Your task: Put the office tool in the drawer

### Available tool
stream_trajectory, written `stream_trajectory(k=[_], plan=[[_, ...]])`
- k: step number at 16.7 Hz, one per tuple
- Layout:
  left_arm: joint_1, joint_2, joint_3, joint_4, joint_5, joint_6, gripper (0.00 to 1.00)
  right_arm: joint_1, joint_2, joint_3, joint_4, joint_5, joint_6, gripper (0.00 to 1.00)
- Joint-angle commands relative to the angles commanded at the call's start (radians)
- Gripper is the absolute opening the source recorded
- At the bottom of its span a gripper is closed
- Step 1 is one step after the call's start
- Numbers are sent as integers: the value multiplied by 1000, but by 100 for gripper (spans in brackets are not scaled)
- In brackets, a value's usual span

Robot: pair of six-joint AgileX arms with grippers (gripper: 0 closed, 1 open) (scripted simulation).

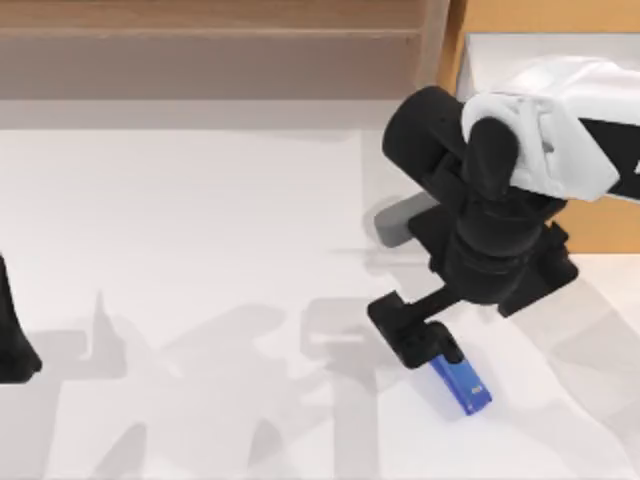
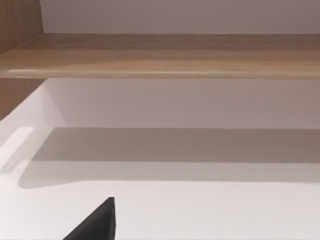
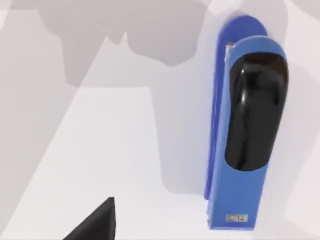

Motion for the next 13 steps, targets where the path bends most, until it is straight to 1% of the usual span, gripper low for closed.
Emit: stream_trajectory(k=[6, 13], plan=[[0, 0, 0, 0, 0, 0, 100, 2, 3, -16, 19, 0, 1, 100], [0, 0, 0, 0, 0, 0, 100, 2, 98, -147, 249, 1, 4, 100]])
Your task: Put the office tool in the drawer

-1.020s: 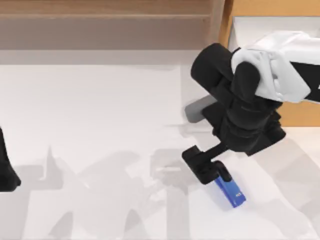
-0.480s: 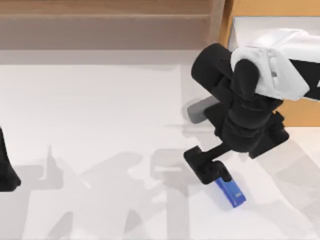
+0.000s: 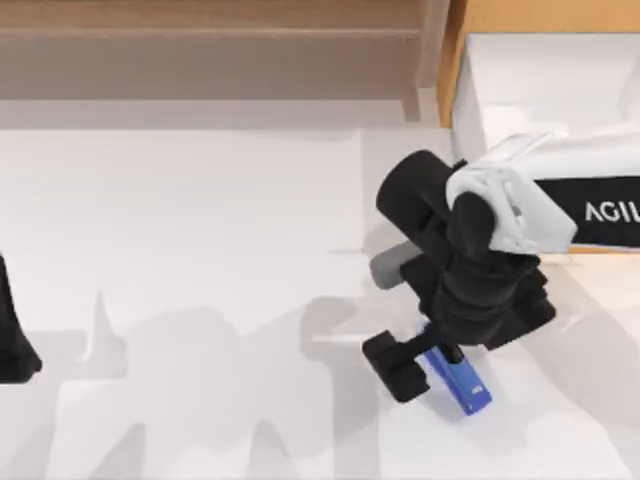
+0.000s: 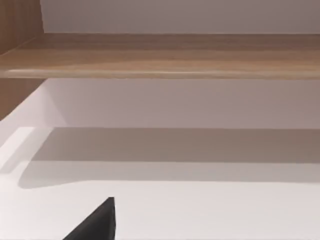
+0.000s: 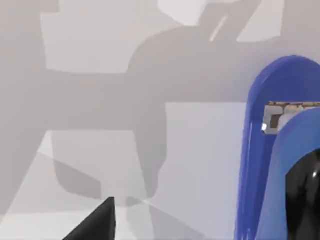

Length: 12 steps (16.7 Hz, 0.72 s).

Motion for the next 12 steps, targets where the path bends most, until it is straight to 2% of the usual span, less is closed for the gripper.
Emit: stream_trajectory(k=[4, 12], plan=[[0, 0, 0, 0, 0, 0, 100, 0, 7, -8, 11, 0, 0, 100], [0, 0, 0, 0, 0, 0, 100, 0, 7, -8, 11, 0, 0, 40]])
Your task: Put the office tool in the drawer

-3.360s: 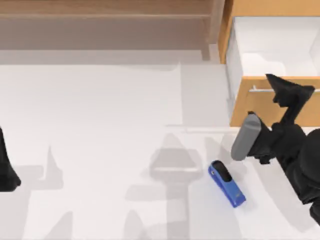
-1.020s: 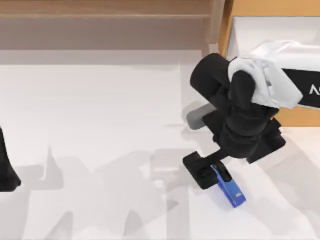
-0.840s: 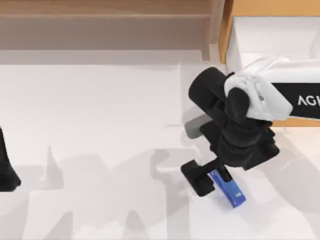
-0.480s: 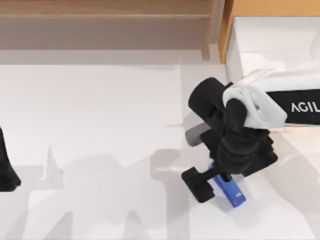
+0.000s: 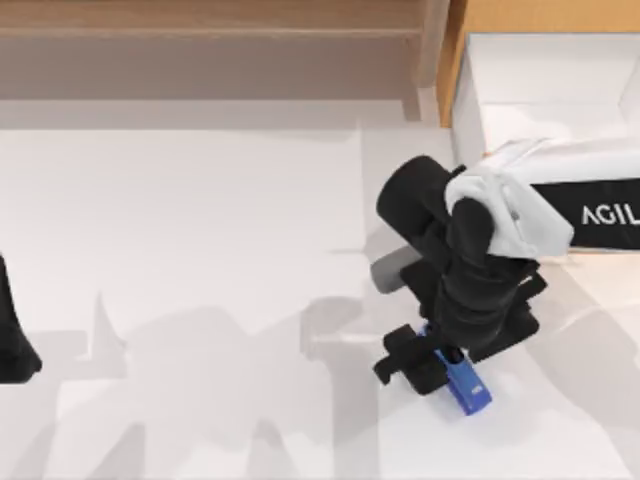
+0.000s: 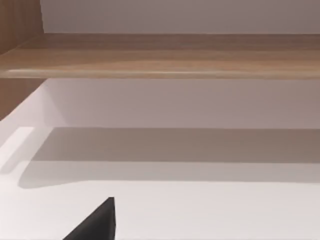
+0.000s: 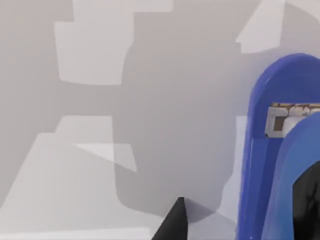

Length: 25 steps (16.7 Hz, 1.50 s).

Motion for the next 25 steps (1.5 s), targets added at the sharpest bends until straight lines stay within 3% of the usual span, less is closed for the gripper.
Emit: stream_trajectory(k=[5, 6, 25], plan=[[0, 0, 0, 0, 0, 0, 100, 0, 0, 0, 0, 0, 0, 2], [0, 0, 0, 0, 0, 0, 100, 0, 0, 0, 0, 0, 0, 0], [0, 0, 0, 0, 0, 0, 100, 0, -51, 56, -109, 3, -1, 0]])
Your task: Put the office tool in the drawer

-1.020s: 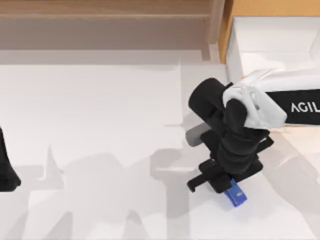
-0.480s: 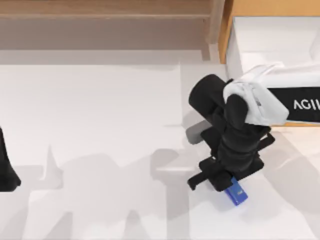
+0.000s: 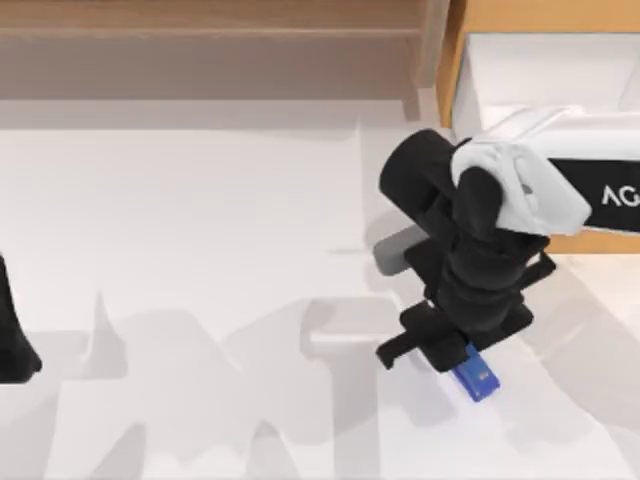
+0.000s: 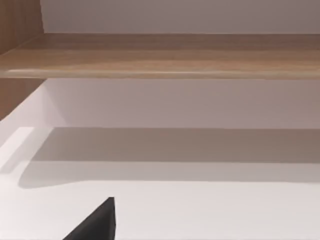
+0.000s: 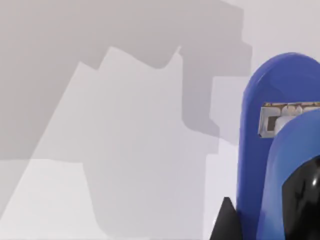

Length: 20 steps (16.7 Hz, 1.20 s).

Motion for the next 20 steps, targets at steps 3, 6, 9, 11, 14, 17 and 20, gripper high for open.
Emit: stream_trajectory(k=[3, 6, 9, 11, 14, 17, 20], plan=[[0, 0, 0, 0, 0, 0, 100, 0, -9, 32, 1, -9, 5, 0], [0, 0, 0, 0, 0, 0, 100, -9, -38, 149, -1, -34, 14, 0], [0, 0, 0, 0, 0, 0, 100, -54, -59, 317, -16, -51, 17, 0], [0, 0, 0, 0, 0, 0, 100, -112, -46, 431, -36, -49, 17, 0], [0, 0, 0, 0, 0, 0, 100, -241, 25, 581, -89, -24, 11, 0], [0, 0, 0, 0, 0, 0, 100, -383, 141, 704, -163, 15, 0, 0], [0, 0, 0, 0, 0, 0, 100, -486, 279, 795, -241, 39, -5, 0]])
